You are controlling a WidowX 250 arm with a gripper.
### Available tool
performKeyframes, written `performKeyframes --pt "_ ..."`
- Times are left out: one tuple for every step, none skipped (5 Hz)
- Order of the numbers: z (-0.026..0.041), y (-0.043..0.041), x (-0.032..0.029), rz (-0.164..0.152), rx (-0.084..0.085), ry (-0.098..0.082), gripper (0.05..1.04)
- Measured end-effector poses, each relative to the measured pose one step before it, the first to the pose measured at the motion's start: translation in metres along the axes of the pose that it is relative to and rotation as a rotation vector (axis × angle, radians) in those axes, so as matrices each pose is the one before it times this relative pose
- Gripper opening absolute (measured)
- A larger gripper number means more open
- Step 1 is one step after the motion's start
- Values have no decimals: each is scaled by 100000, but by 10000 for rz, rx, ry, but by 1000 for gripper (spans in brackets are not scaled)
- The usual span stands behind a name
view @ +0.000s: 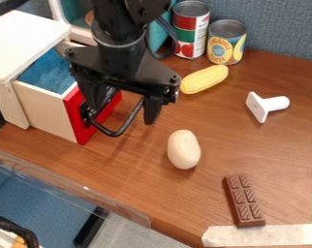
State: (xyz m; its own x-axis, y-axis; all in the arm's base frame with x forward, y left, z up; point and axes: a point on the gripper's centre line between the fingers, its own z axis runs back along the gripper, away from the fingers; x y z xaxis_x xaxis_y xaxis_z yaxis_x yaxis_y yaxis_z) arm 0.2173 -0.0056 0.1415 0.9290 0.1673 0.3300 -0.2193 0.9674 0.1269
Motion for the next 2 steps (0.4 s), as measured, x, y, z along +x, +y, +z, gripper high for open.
performKeyframes --pt "-362 -151 -264 -143 -88 121 1001" --pt "-1734 413 850 -945 -588 -58 1001"
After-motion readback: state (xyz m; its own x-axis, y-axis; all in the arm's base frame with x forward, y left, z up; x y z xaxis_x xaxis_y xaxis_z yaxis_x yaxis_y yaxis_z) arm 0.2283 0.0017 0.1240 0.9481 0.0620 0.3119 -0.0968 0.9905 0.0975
